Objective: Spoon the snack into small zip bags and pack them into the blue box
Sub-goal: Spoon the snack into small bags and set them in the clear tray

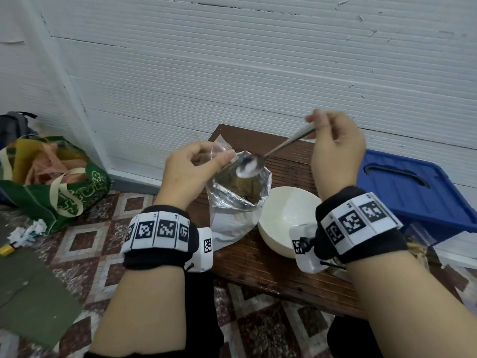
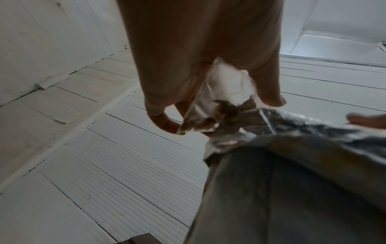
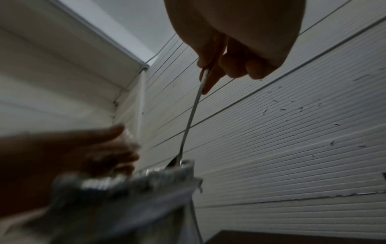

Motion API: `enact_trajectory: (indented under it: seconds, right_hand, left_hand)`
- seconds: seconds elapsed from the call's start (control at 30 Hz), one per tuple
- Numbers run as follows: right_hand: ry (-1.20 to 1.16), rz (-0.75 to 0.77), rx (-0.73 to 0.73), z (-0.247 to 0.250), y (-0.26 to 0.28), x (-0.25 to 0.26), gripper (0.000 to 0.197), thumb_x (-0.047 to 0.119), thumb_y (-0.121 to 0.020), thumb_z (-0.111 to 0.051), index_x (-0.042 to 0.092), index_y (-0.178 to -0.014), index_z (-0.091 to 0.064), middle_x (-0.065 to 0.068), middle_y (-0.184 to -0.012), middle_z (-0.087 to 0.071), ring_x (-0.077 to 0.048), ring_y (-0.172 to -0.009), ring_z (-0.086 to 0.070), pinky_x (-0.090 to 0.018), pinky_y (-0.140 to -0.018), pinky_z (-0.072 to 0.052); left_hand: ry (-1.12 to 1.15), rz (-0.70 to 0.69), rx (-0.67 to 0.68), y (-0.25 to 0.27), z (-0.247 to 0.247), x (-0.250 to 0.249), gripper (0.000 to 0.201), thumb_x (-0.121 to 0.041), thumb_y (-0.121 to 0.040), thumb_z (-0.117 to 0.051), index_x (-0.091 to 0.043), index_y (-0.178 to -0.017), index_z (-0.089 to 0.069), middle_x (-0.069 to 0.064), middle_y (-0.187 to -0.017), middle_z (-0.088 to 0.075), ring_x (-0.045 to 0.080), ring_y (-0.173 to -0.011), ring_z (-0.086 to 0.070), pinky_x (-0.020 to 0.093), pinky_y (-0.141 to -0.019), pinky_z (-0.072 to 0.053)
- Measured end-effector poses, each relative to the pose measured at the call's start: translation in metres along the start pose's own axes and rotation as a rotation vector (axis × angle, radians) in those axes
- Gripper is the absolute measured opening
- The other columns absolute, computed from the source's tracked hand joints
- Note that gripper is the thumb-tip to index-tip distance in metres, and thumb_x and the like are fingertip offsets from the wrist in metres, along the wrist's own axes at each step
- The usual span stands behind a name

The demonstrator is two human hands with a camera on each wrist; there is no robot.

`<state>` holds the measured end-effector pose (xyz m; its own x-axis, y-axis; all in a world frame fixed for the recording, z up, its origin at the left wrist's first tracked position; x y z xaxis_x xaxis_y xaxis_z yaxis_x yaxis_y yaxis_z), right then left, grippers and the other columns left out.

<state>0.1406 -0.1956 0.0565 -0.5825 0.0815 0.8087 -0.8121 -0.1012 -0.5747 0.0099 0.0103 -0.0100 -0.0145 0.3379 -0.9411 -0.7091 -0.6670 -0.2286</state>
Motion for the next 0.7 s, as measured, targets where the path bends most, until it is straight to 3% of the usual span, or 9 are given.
enact_trajectory:
  seconds: [0.1, 0.17, 0.23, 0.43, 0.57, 0.7]
  right_hand:
    - [0.187, 0.086, 0.287, -0.031, 0.023, -0.005, 0.017, 0.026, -0.094, -0.057, 0.019, -0.091, -0.072, 0.013, -0.072, -0.065, 0.006, -0.060, -0.053, -0.009, -0.061, -0.041]
    - [0.287, 0.199, 0.399, -0.047, 0.040, -0.007, 0.019, 0.028, -0.092, -0.059, 0.018, -0.092, -0.075, 0.003, -0.076, -0.071, -0.010, -0.067, -0.061, -0.031, -0.072, -0.050]
    - [0.357, 0.271, 0.471, -0.059, 0.055, -0.010, 0.023, 0.031, -0.090, -0.057, 0.017, -0.088, -0.075, -0.001, -0.074, -0.072, -0.023, -0.068, -0.064, -0.040, -0.075, -0.051]
    - [0.325, 0.154, 0.494, -0.062, 0.061, -0.022, 0.021, 0.023, -0.093, -0.058, 0.009, -0.083, -0.070, -0.006, -0.065, -0.066, -0.024, -0.064, -0.061, -0.030, -0.062, -0.042]
    - [0.296, -0.027, 0.452, -0.058, 0.058, -0.031, 0.021, 0.022, -0.094, -0.056, 0.012, -0.082, -0.069, -0.003, -0.068, -0.067, -0.019, -0.068, -0.063, -0.029, -0.066, -0.047]
    - [0.281, -0.181, 0.340, -0.045, 0.048, -0.040, 0.025, 0.023, -0.096, -0.054, 0.015, -0.078, -0.069, 0.006, -0.062, -0.059, -0.004, -0.056, -0.050, -0.015, -0.053, -0.036]
  left_hand:
    - [-0.034, 0.003, 0.032, 0.001, -0.004, -0.001, 0.033, -0.052, -0.068, -0.076, -0.030, -0.091, -0.072, -0.012, -0.092, -0.072, 0.000, -0.092, -0.065, 0.017, -0.077, -0.048]
    - [-0.063, 0.000, 0.039, 0.001, -0.005, -0.002, 0.029, -0.051, -0.069, -0.076, -0.030, -0.090, -0.073, -0.015, -0.088, -0.071, -0.004, -0.088, -0.064, 0.017, -0.076, -0.047]
    - [-0.082, 0.002, 0.042, 0.002, -0.006, -0.002, 0.023, -0.050, -0.070, -0.077, -0.033, -0.085, -0.071, -0.017, -0.083, -0.070, -0.008, -0.083, -0.063, 0.017, -0.074, -0.047]
    - [-0.094, -0.004, 0.044, 0.003, -0.008, -0.003, 0.024, -0.046, -0.070, -0.079, -0.031, -0.087, -0.071, -0.019, -0.079, -0.069, -0.014, -0.078, -0.061, 0.012, -0.070, -0.045]
    - [-0.101, -0.004, 0.056, 0.005, -0.008, -0.005, 0.019, -0.044, -0.071, -0.079, -0.034, -0.084, -0.069, -0.020, -0.078, -0.068, -0.014, -0.077, -0.061, 0.010, -0.069, -0.044]
    - [-0.086, 0.007, 0.036, 0.005, -0.006, -0.004, 0.018, -0.044, -0.071, -0.079, -0.035, -0.081, -0.069, -0.019, -0.078, -0.068, -0.004, -0.085, -0.063, 0.022, -0.081, -0.050]
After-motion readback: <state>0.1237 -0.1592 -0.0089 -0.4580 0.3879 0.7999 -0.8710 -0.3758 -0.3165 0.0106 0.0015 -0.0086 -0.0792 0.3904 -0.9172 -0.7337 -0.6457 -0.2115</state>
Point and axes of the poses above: each hand's wrist, its own y-axis away from the middle knuckle, its own z-axis out of the back of the hand, x = y × z, the point moved 7 cm from there along -y, towards the middle knuckle
